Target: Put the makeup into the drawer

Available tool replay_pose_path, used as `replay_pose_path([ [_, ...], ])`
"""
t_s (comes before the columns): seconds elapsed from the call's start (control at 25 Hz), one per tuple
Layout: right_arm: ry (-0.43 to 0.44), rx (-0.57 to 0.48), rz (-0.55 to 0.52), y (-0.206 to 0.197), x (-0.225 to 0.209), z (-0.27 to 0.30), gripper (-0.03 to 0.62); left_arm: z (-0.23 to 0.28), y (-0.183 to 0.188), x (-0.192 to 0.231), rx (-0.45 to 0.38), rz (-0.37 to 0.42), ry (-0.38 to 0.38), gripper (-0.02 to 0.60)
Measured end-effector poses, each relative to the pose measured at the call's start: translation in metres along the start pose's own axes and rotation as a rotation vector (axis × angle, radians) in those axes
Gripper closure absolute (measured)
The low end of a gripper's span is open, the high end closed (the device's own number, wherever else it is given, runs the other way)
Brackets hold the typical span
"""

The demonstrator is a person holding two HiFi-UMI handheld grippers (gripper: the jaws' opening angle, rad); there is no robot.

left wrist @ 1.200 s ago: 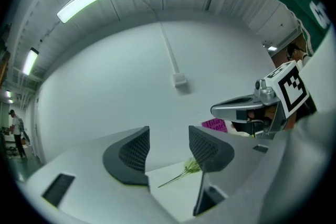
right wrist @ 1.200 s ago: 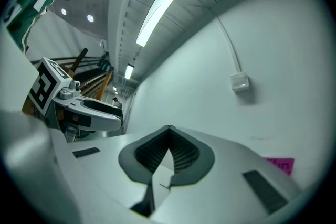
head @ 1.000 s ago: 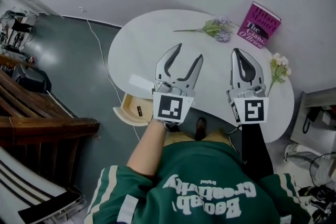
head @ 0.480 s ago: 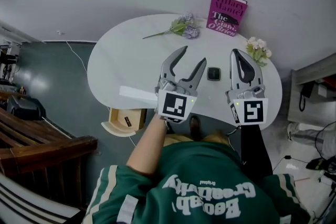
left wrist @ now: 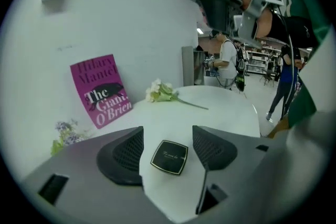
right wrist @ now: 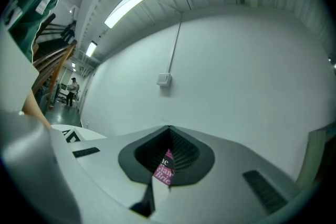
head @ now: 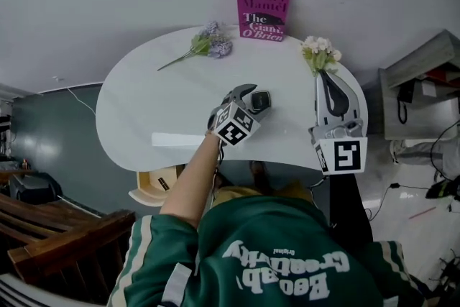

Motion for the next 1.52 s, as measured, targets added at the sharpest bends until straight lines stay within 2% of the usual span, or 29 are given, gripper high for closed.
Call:
replay_pose_path([
  [0.28,-0.058,0.033,-0.004,-0.012,-0.025,-0.010,0.586,0.051,-0.057,0.001,0.247,0.020,-0.123,0.225],
  [0.44,-0.029,0.085,-0.037,-0.027,-0.025,-0.014,0.586,0.063,-0.078,0.004,0.352,0.031,-0.175,0.221],
  [0.56,-0.038,0.075,-0.028,-0.026,-0.024,-0.009,0.586,0.064,-0.081,0.004,0.365,0.016,-0.203,0.222],
  [0.76,-0.005,0.093,-0.033,-0.033,-0.014,-0.002,0.586,0.061,-0.077,0.000,0.362,0.034,-0.197,0.224],
  [0.88,0.011,0.080,-0.031,-0.028,-0.009,0.005,0.586,0.050,-0.061,0.001,0.287,0.053,-0.154,0.225],
  [1.12,0.034,0.030,-0.001,-0.016,0.009,0.024,0.586,-0.009,0.010,0.025,0.035,-0.006,0.029,0.225],
  [1.28,0.068,0.008,-0.005,-0.009,0.022,0.036,0.586,-0.058,0.061,0.037,-0.114,-0.029,0.125,0.225],
  [1.4,0.098,-0.004,-0.016,-0.004,0.035,0.041,0.586,-0.092,0.089,0.040,-0.191,-0.023,0.184,0.224],
  [1.52,0.085,-0.061,-0.007,0.017,0.044,0.048,0.586,-0.117,0.101,0.039,-0.226,-0.010,0.248,0.225],
])
Point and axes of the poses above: the fingertips, and each gripper's own axes: z forward along the fingers, x to its left, y out of its top, the point moved 1 cm from there along -z, backward along the fingers, and after that the axes turned 8 degrees about -z, right-handed, at the moved point
